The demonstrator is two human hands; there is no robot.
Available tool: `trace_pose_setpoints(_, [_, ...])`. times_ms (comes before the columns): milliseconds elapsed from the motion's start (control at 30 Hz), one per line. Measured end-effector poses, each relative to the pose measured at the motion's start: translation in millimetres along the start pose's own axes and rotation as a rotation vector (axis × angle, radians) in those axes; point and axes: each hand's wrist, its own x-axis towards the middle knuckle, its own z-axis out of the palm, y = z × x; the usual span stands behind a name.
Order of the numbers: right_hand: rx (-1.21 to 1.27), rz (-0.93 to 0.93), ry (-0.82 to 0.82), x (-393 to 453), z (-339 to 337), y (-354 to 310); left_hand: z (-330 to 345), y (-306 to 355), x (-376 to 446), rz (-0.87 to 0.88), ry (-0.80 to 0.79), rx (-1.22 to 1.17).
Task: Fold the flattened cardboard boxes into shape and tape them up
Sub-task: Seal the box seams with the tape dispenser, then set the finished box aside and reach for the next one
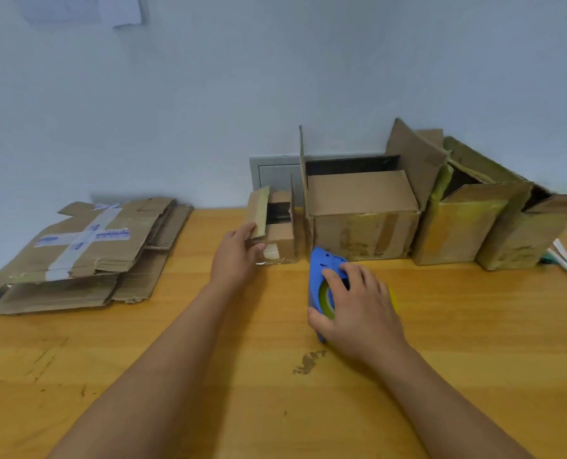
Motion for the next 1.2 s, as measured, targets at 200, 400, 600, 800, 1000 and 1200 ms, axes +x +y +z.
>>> trace_pose_setpoints(200, [0.014,0.011,0.009,0,3,1,19,13,24,0.018,-0.008,-0.01])
trace_pose_setpoints(400, [0.02,0.029,0.025,0,3,2,16,16,13,0.018,-0.029,-0.11])
trace_pose_setpoints(600, [-0.043,0.039,-0.042,3,-4,3,-22,-11,-18,0.074,0.029,0.039])
trace_pose_setpoints(800, [0.004,-0.202,0.098,1,-4,-69,-92,-62,-50,0.071,0.226,0.344])
trace_pose_setpoints(1000, [0.121,-0.425,-0.231,15,44,-142,-152,-116,-64,-0.07,0.269,0.461])
trace_pose_setpoints(1200, [0.078,-0.408,-0.274,22,74,-144,-164,-152,-54,-0.14,0.156,0.516])
